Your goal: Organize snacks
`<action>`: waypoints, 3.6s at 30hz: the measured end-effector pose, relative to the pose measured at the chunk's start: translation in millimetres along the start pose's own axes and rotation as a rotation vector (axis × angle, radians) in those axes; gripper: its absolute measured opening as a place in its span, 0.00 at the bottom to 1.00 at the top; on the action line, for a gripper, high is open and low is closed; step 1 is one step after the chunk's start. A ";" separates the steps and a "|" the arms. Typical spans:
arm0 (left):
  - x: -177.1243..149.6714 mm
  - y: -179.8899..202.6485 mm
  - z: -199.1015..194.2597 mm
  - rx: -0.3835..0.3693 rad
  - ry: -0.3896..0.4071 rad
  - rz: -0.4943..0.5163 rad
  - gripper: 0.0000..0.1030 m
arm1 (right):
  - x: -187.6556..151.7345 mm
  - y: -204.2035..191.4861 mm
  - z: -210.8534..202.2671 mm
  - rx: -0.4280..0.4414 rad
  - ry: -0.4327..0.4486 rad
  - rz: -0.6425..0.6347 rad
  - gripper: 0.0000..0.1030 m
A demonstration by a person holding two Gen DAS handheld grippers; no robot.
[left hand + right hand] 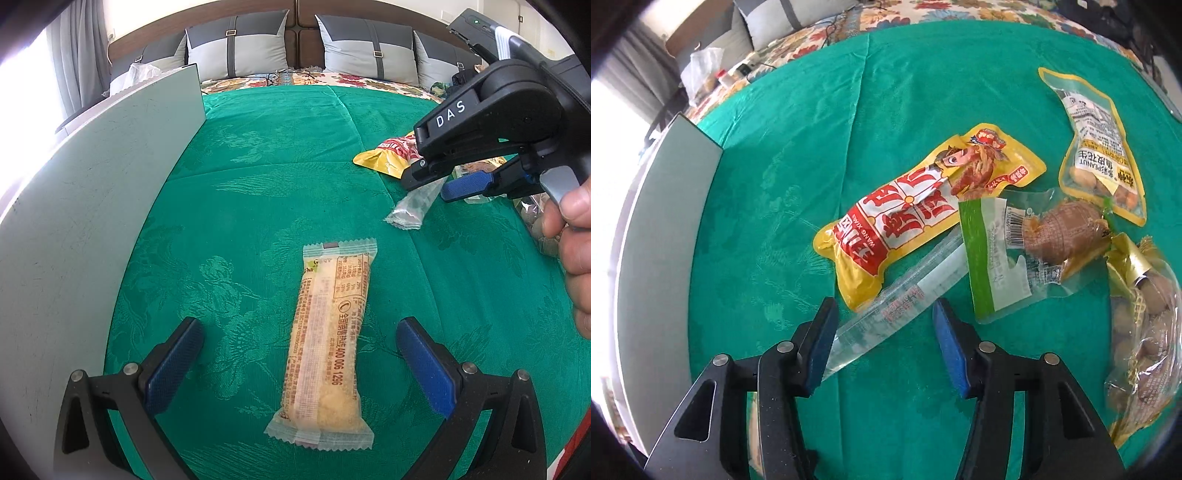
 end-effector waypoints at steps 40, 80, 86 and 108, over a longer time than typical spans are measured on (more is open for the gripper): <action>-0.8 -0.5 -0.2 0.002 0.001 -0.001 1.00 | -140.5 72.9 -69.0 0.011 0.134 -0.505 0.93; 14.4 18.8 -15.3 -0.079 -0.138 0.135 0.23 | -119.4 59.0 -68.6 0.004 -0.131 -0.428 0.71; -1.4 -3.9 -32.7 -0.188 -0.151 -0.005 0.21 | -119.9 59.9 -81.1 0.025 -0.133 -0.362 0.19; 21.2 -296.4 -123.5 -0.017 -0.021 -0.554 0.26 | -73.3 -266.6 -116.0 0.684 -0.077 -0.379 0.25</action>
Point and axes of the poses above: each gripper's, at about its wrist camera, not at the fingertips, and z roughly the way its jaws point, y to its right, x to its top, the point moved 2 cm from there along z, roughly the way its jaws point, and after that the axes turned 15 degrees about x, right-handed, at the moved point
